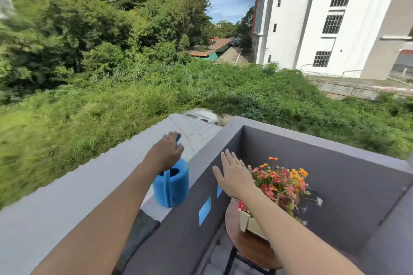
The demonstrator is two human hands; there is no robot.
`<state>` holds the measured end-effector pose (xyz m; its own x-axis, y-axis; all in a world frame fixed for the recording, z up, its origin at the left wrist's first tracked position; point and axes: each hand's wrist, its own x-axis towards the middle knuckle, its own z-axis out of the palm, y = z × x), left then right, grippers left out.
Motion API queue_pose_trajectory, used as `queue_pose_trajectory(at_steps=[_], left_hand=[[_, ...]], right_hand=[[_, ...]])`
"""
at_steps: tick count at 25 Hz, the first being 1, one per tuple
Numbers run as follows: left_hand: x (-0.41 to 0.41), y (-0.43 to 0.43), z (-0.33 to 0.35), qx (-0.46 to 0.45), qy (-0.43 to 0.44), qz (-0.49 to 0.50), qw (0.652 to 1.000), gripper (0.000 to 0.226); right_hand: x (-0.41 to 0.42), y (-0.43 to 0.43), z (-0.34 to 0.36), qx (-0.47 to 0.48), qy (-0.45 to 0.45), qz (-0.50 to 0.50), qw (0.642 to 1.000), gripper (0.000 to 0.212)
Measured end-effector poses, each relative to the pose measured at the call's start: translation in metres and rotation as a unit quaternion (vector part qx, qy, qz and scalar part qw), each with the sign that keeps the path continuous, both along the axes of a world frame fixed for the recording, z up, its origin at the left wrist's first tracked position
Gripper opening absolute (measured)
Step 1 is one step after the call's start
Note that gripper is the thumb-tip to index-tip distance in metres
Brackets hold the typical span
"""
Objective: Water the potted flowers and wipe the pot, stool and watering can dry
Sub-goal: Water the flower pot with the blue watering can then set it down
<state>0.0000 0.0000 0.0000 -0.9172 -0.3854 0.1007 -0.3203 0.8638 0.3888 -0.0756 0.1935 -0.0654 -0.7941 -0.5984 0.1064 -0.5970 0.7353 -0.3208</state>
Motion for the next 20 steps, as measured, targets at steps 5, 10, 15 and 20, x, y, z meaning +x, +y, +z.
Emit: queue_pose_trajectory(at_steps=[5, 10, 15, 20], left_hand=[[0.012, -0.022, -0.047, 0.075, -0.005, 0.113, 0.991, 0.048], [-0.001, -0.02, -0.079, 0.242, 0.048, 0.187, 0.951, 0.029], [-0.017, -0.003, -0.101, 0.292, 0.149, 0.235, 0.915, 0.021], [-0.024, 0.002, -0.106, 0.227, 0.208, 0.257, 0.916, 0.018]], right_hand=[[-0.008, -0.05, -0.047, 0.006, -0.067, 0.028, 0.997, 0.062], [-0.028, -0.086, -0.092, -0.032, -0.122, 0.023, 0.992, 0.087], [-0.041, -0.12, -0.116, -0.133, -0.126, 0.053, 0.982, 0.104], [-0.051, -0.135, -0.13, -0.166, -0.145, 0.061, 0.974, 0.097]])
